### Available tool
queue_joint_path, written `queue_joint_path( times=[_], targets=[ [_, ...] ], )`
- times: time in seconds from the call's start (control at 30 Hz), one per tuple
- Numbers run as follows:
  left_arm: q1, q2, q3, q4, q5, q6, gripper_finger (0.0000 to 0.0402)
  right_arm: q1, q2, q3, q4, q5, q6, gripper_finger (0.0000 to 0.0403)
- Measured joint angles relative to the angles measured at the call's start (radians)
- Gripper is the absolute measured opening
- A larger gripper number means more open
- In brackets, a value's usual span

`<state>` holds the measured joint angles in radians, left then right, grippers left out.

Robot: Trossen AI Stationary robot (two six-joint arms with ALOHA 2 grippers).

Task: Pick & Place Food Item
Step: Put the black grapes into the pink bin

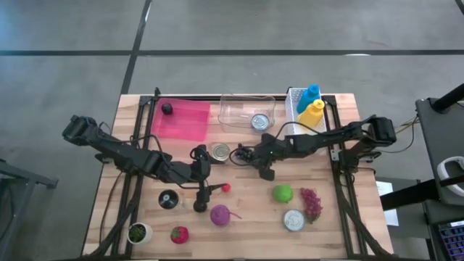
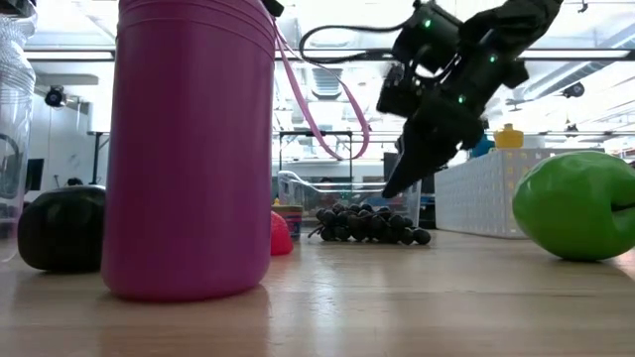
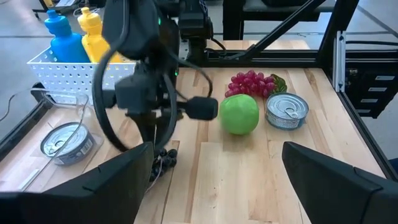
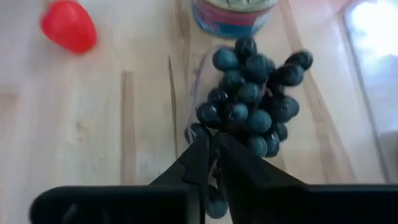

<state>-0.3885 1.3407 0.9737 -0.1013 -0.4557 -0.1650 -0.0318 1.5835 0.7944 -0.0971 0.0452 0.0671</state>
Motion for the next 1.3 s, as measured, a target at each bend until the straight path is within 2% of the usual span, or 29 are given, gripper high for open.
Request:
queue_joint_path(
  times=[0.33,0.7,0.93,1.13,1.3],
  targets=[
    [0.0,0.0,0.0,0.0,0.0,0.0,0.0351,-0.015,0.051,0.0,0.033,0.008,-0.026,0.0124],
    [0.0,0.0,0.0,0.0,0.0,0.0,0.0362,-0.022,0.077,0.0,0.036,0.01,-0.027,0.0145],
    [0.0,0.0,0.0,0.0,0.0,0.0,0.036,-0.023,0.079,0.0,0.037,0.01,-0.023,0.0112],
    [0.0,0.0,0.0,0.0,0.0,-0.002,0.0353,-0.023,0.081,0.0,0.038,0.01,-0.03,0.0021],
    [0.0,0.0,0.0,0.0,0.0,-0.002,0.0353,-0.021,0.073,0.003,0.05,0.016,-0.049,0.001]
  ],
)
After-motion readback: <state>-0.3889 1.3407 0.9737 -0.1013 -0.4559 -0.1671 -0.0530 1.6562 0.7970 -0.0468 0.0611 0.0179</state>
